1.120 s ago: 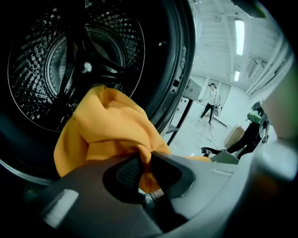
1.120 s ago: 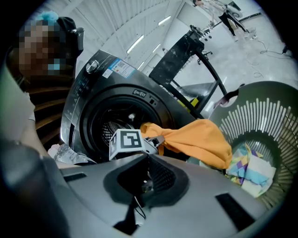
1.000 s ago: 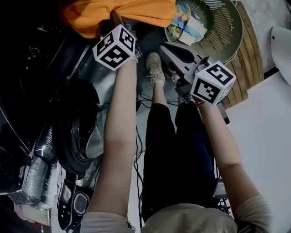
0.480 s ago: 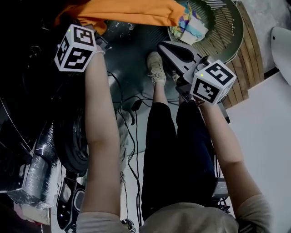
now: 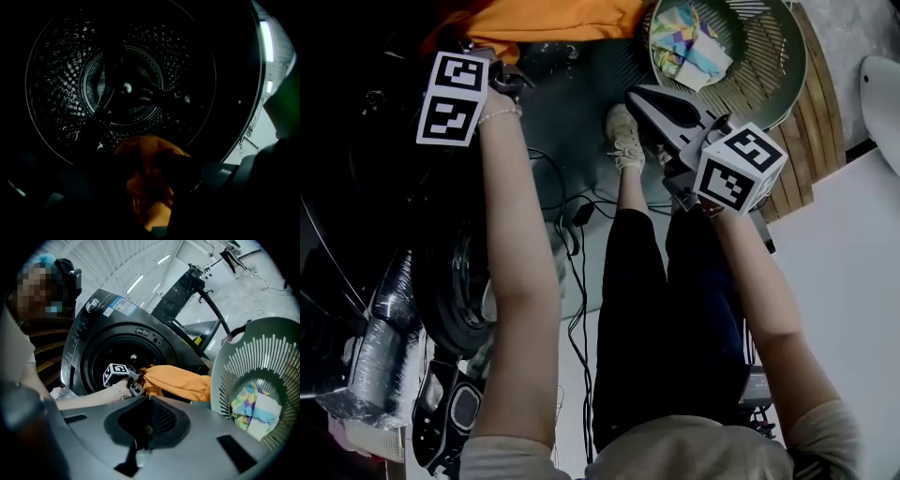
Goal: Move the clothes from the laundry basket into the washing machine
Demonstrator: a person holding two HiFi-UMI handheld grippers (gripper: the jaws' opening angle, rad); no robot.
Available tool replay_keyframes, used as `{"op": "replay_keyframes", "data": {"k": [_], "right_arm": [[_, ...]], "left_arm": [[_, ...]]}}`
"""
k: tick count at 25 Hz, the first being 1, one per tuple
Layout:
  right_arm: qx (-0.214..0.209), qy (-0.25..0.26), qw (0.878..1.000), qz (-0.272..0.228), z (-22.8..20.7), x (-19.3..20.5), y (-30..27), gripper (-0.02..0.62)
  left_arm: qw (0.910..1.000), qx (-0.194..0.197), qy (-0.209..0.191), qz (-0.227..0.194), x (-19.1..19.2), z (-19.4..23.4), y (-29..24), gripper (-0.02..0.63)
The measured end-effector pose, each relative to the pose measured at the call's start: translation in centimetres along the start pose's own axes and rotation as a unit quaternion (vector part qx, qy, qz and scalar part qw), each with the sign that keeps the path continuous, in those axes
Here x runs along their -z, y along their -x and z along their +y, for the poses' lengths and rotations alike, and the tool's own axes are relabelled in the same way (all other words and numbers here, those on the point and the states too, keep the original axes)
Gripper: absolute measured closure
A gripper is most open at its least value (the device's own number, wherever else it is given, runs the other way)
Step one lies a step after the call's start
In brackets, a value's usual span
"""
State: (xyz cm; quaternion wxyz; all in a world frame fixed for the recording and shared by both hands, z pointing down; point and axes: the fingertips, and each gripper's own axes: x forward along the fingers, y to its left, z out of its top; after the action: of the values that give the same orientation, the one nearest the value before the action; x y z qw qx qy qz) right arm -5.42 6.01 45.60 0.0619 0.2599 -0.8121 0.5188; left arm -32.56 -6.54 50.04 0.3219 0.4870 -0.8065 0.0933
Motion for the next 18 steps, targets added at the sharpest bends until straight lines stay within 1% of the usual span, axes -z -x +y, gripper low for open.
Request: {"op": "replay_keyframes", "data": {"k": [3,6,8,10,13,14,16,18], "right_arm": [[0.007,0.005,1.000,0.001,-0.1,-0.3,0.2,0.581],[0.015,0.006,1.000,-0.002,-0.4,-0.5,0.2,0.581],[0.017,0.007,1.000,0.000,-0.4,-0.4,0.3,0.581],[0.014,0.008,1.000,0.002,-0.3,-0.3,0.2,0.581],[0.016,0.003,1.000,0.003,-0.5,0.2,0.2,0.581],[0.016,0.002,1.000,0.005,-0.6,0.4,0.2,0.581],[0.012,0.002,1.000,0.010,-0.6,0.7,0.0,0.581],[0.009,0.003,1.000,0.012,-0.6,0.9,0.0,0.581]], "left_arm": [[0.9997,0.005,0.020,0.016,1.0,-0.2,2.0,0.385],[0.9990,0.006,0.039,0.023,2.3,-0.5,4.1,0.374],[0.9984,0.010,0.046,0.031,3.7,-0.5,5.0,0.354],[0.9977,0.019,0.037,0.054,5.8,-0.9,5.3,0.324],[0.9949,0.033,0.013,0.095,9.4,-2.1,5.0,0.294],[0.9938,0.037,0.006,0.105,10.3,-2.4,4.5,0.273],[0.9924,0.044,-0.002,0.114,11.4,-2.8,2.7,0.267],[0.9919,0.046,-0.008,0.118,11.4,-2.8,0.8,0.267]]}}
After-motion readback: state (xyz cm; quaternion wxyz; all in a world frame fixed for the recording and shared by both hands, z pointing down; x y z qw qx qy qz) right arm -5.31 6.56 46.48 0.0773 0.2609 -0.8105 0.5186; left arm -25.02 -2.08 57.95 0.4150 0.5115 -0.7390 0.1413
